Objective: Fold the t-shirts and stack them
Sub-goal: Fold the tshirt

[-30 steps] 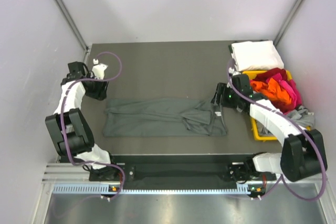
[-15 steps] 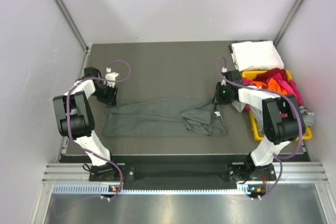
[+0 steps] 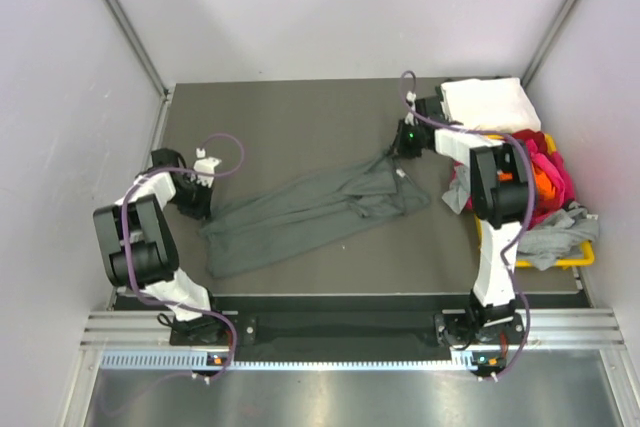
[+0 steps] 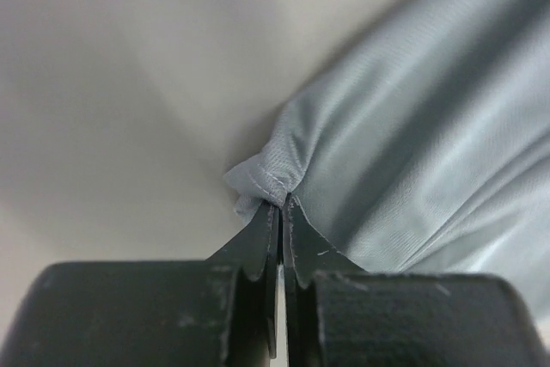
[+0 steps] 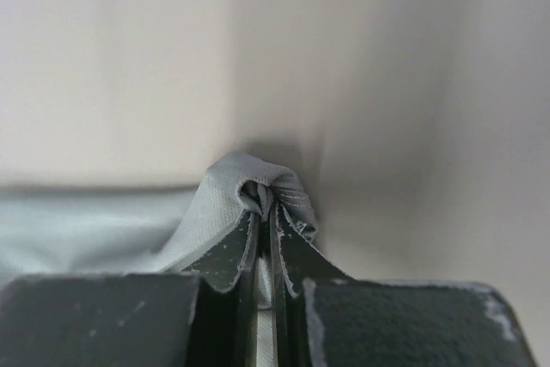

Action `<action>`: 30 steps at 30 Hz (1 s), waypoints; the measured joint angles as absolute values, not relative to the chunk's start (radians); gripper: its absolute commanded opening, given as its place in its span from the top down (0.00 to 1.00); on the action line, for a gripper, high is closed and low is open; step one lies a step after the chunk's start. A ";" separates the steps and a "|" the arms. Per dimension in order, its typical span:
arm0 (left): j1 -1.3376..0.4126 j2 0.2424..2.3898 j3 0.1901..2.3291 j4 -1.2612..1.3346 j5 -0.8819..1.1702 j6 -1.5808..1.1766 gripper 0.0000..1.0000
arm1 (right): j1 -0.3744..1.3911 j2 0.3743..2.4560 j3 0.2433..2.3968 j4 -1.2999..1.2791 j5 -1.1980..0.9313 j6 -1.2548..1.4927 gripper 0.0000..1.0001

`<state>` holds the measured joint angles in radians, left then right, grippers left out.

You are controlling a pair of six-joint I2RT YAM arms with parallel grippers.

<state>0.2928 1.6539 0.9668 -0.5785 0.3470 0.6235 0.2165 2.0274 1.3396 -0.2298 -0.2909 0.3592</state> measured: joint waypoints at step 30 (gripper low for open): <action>0.265 1.508 0.979 -0.850 0.364 0.695 0.29 | 0.198 1.751 1.085 -0.317 -0.038 0.341 0.33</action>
<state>0.2646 1.5082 0.9791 -0.8505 0.3641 0.6949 0.1982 1.7512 1.0851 -0.3168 -0.0376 0.3412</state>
